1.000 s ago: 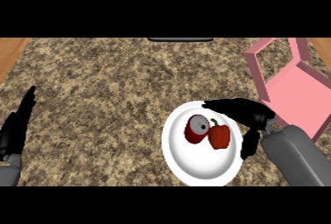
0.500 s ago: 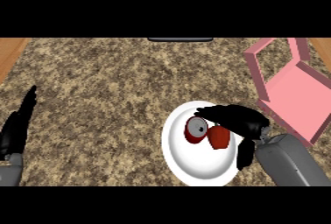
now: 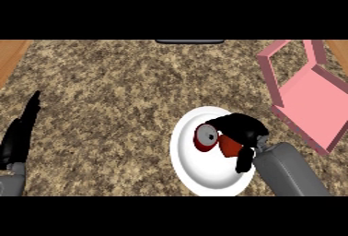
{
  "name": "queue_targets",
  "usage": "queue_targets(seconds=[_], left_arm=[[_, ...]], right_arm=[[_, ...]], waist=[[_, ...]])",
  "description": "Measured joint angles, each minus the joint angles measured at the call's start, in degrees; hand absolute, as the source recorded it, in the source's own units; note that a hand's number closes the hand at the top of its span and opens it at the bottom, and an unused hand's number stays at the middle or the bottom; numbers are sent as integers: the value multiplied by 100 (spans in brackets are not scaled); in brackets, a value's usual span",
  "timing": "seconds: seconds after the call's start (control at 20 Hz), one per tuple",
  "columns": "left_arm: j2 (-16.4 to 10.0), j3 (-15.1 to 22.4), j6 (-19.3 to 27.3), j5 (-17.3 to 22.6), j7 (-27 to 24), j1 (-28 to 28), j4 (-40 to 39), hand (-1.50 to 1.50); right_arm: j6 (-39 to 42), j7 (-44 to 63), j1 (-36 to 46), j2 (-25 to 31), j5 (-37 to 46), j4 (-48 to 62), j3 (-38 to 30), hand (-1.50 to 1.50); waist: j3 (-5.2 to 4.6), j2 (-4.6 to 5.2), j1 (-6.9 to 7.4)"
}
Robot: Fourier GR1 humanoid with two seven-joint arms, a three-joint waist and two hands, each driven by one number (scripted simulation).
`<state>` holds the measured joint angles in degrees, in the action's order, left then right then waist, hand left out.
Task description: Pick the bell pepper from the plate and place it in the cardboard box
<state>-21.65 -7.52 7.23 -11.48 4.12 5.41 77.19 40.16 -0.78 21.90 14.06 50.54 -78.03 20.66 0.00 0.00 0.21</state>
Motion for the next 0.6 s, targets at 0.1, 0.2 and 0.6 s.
queue_targets(seconds=[0.1,0.2,0.6], left_arm=[[-19,-44,-50,3,-57,-98,50,0],[-20,-81,-44,-13,-58,-104,79,0],[-36,-250,-74,3,-63,-96,14,0]], right_arm=[[-400,-89,-42,-42,231,49,84,150],[-914,-299,-79,-44,440,150,131,150],[-2047,-1206,-321,935,461,554,-849,150]], waist=[[-3,-7,7],[-6,-17,14],[2,-19,-168]])
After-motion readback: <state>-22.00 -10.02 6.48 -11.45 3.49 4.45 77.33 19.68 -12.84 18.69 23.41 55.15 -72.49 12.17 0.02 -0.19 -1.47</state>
